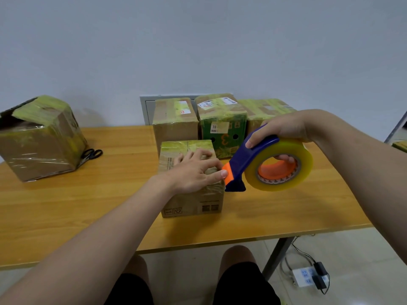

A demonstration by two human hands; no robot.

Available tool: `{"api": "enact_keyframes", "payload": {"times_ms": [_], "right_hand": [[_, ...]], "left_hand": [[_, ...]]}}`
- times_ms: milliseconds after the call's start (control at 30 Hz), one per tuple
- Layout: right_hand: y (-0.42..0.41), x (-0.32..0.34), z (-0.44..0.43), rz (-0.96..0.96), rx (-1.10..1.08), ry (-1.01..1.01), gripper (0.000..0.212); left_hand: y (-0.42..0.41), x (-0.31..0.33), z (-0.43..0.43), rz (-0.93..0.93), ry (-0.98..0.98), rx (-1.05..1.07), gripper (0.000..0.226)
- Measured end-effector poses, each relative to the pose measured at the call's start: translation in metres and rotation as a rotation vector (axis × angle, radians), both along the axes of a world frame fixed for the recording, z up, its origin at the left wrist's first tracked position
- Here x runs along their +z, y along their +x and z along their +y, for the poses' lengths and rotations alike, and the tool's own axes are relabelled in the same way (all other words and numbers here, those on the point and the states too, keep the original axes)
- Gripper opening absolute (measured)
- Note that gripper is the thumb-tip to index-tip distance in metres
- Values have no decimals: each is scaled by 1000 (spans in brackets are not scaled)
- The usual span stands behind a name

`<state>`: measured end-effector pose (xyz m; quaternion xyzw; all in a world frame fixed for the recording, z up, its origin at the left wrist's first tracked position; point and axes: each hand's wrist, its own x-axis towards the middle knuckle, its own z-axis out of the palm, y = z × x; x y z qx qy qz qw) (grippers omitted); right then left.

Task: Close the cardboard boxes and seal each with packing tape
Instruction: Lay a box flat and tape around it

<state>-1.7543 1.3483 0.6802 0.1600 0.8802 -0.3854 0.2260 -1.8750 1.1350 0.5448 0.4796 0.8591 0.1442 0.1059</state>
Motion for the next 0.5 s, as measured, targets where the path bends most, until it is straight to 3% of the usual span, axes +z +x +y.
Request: {"api": "enact_keyframes", "payload": {"times_ms": [67,500], "right_hand": [[1,3,-5,3,-2,30,32],[4,-2,1,-20,-28,12,63]], "left_hand": [[-1,0,0,7,0,6,65],[6,1,4,39,10,53,66]]}}
